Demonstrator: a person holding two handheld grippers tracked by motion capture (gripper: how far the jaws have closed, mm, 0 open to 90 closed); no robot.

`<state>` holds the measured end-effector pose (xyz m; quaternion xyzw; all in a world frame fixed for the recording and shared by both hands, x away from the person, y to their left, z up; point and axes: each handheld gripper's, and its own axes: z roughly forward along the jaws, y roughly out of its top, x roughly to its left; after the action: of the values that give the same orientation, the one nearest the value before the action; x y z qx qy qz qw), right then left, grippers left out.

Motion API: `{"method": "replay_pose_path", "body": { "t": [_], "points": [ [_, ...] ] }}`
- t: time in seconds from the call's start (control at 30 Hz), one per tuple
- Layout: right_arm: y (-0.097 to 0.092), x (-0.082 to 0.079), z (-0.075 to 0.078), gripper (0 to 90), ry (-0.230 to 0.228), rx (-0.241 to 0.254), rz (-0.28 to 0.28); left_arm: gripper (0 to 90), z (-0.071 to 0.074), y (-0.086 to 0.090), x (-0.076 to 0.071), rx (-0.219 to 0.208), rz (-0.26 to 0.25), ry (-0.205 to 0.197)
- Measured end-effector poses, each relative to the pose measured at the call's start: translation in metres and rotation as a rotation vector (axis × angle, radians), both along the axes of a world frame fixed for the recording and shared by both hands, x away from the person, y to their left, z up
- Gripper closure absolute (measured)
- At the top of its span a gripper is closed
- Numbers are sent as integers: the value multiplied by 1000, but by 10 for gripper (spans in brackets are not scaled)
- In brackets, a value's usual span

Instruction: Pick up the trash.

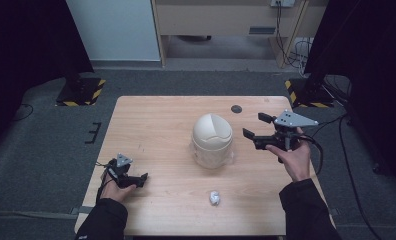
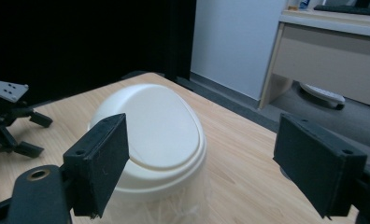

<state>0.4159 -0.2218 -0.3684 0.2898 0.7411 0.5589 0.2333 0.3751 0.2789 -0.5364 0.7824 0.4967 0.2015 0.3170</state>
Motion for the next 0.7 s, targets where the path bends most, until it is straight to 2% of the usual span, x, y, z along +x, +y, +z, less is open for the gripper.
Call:
{"method": "replay_pose_path", "body": {
  "t": [0.2,0.33,0.47,0.6,0.7],
  "points": [
    [12,4,4,180,-2,-5,29,0,0,0,0,0,1,0],
    [27,7,5,180,-5,-12,63,0,0,0,0,0,1,0],
    [34,11,3,181,4,17,81,0,0,0,0,0,1,0],
    [44,16,-5,185,27,-25,96,0,0,0,0,0,2,0],
    [50,18,-9,192,38,-37,110,0,0,0,0,0,2,0]
  ]
}}
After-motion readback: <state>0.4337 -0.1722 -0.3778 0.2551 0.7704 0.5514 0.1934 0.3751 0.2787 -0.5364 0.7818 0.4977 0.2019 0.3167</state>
